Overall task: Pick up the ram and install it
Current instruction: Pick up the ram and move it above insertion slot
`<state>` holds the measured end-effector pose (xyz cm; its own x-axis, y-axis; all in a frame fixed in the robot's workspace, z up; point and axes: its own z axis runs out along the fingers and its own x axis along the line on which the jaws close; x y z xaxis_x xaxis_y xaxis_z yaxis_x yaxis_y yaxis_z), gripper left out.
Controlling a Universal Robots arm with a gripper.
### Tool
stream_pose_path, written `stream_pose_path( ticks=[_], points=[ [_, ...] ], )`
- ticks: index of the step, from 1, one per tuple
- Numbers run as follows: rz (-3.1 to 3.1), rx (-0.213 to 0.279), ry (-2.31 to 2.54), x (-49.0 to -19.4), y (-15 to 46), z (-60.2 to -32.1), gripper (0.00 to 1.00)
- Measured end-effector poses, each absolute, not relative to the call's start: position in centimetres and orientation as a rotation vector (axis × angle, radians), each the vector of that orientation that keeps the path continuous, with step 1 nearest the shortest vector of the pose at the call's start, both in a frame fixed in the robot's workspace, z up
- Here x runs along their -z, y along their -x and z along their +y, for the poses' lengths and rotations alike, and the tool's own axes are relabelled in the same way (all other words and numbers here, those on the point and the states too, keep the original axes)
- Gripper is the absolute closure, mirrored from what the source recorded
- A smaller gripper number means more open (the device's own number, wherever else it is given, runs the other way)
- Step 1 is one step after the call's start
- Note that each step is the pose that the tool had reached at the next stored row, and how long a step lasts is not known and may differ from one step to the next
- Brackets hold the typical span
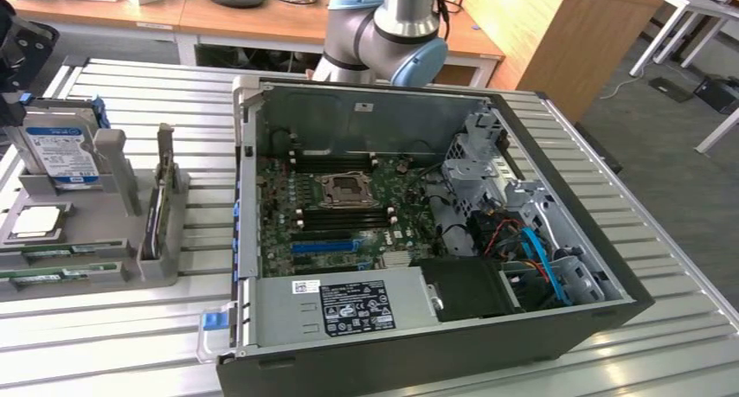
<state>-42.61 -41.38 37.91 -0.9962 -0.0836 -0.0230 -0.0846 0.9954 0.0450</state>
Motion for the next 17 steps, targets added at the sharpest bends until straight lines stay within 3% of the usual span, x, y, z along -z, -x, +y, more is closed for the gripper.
stream_pose_path(
  ticks=[17],
  points=[
    [3.087, -0.075, 0.483, -37.80, 42.61, -41.39, 0.89]
  ],
)
